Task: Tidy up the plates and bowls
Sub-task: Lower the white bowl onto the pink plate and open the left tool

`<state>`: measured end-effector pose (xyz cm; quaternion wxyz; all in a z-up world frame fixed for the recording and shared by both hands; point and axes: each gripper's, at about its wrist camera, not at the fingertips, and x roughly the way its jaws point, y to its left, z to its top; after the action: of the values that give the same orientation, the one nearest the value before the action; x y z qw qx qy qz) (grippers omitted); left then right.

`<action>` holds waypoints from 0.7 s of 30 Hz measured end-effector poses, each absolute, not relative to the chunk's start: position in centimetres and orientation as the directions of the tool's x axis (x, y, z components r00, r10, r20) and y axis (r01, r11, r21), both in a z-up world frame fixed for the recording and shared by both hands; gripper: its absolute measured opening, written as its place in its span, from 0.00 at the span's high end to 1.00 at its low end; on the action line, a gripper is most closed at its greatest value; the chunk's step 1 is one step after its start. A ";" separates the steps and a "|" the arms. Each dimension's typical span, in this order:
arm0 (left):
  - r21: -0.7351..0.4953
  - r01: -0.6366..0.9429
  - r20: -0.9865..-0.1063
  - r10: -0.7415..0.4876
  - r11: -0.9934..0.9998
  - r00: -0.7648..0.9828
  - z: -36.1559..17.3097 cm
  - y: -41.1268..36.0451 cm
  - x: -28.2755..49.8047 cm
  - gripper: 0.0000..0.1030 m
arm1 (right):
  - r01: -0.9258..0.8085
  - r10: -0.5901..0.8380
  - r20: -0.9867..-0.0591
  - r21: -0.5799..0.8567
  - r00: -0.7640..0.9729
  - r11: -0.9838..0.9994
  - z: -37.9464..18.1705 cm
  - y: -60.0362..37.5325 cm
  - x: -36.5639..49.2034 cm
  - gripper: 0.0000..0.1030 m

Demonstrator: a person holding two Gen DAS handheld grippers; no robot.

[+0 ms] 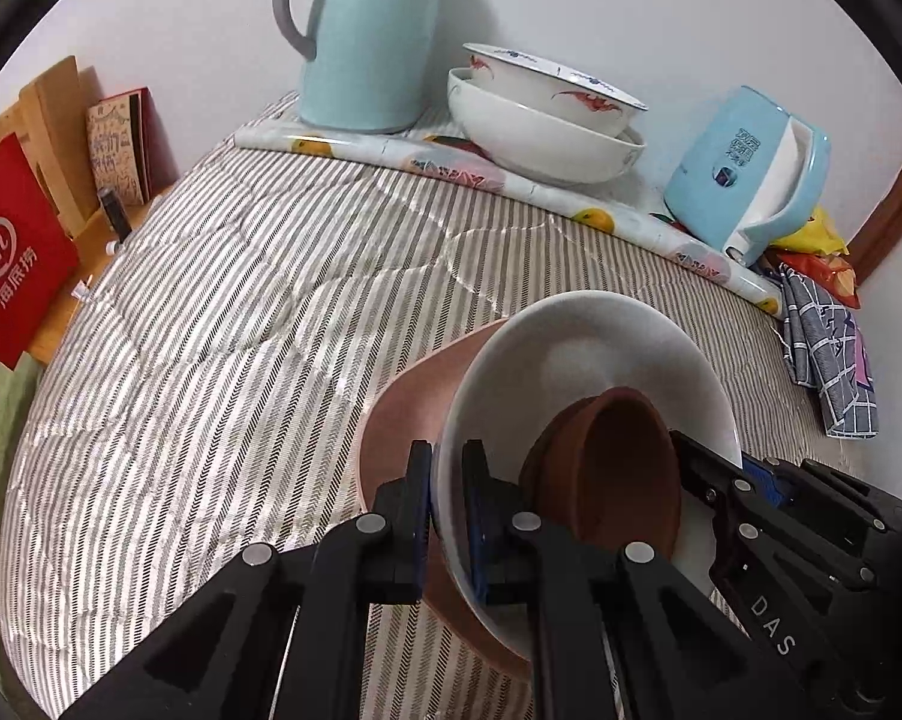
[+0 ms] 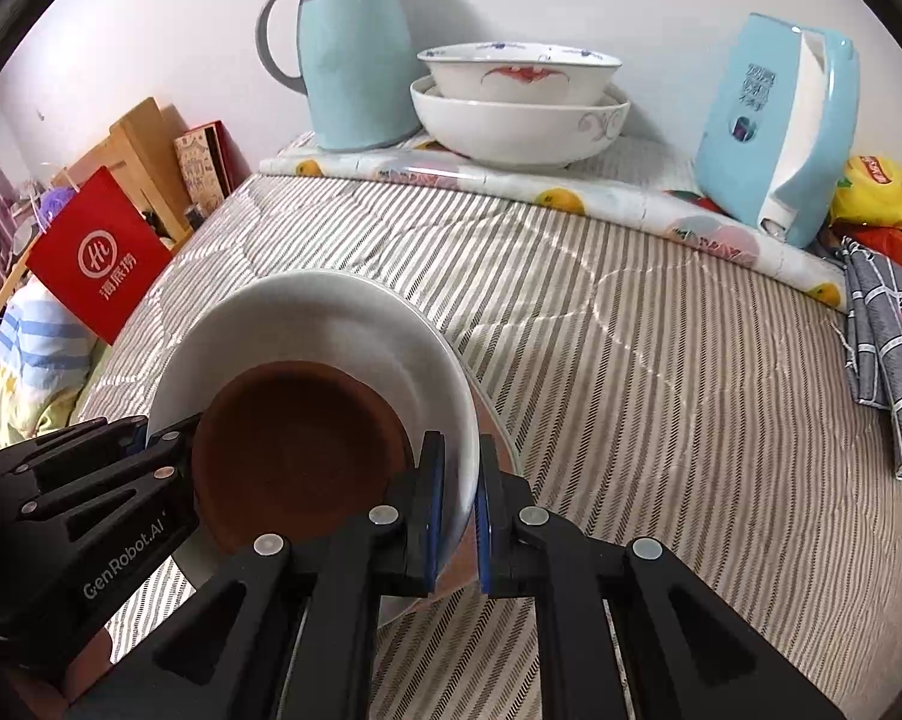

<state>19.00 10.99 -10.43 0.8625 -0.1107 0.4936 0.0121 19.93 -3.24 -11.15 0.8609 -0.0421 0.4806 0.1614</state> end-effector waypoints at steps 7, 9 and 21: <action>-0.200 -0.121 -0.856 -0.113 0.972 0.505 -11.0 11.2 19.6 0.89 | -0.318 0.215 -0.853 0.061 0.476 0.946 -11.7 -2.9 20.5 0.91; -0.219 -0.124 -0.853 -0.128 0.968 0.505 -11.1 11.4 19.7 0.88 | -0.323 0.211 -0.854 0.054 0.475 0.945 -11.7 -2.8 20.6 0.91; -0.207 -0.129 -0.867 -0.121 0.970 0.483 -11.1 11.3 19.9 0.83 | -0.337 0.201 -0.860 0.035 0.469 0.941 -11.8 -2.8 20.8 0.89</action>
<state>19.88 11.31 -11.09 0.8523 -0.1228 0.5084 0.0022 20.76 -2.80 -11.80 0.8542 -0.0697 0.4906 0.1574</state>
